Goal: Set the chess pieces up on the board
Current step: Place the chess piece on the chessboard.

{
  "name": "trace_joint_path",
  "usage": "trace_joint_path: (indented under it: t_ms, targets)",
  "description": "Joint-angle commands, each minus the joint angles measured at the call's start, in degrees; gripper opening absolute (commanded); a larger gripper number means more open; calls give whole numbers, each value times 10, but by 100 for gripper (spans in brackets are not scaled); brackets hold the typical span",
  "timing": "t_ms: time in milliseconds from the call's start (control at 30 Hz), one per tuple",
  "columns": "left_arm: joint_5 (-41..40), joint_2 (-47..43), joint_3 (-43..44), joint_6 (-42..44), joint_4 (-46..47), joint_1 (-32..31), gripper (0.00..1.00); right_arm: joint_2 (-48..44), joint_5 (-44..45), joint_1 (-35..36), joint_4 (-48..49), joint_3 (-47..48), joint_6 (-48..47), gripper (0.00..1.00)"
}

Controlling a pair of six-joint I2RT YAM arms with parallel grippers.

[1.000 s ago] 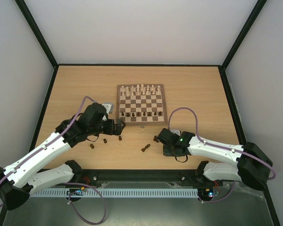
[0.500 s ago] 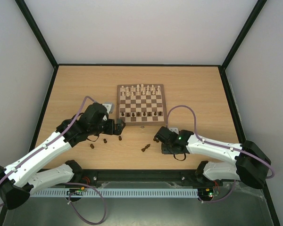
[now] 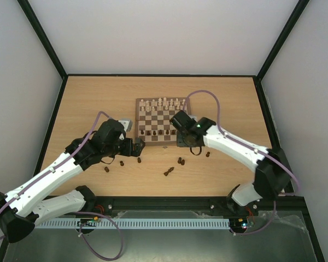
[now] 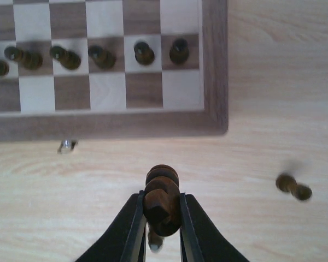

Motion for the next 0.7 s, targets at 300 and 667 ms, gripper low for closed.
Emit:
trace_joint_path:
  t_ms: [300,667]
  targets:
    - [-18,-7,13,11,-19,-1,100,213,-6,-30,-49,151,-87,1]
    - [-26,-6,8,13,-19,-1,100,259,-13,-50,-45,169,-100,1]
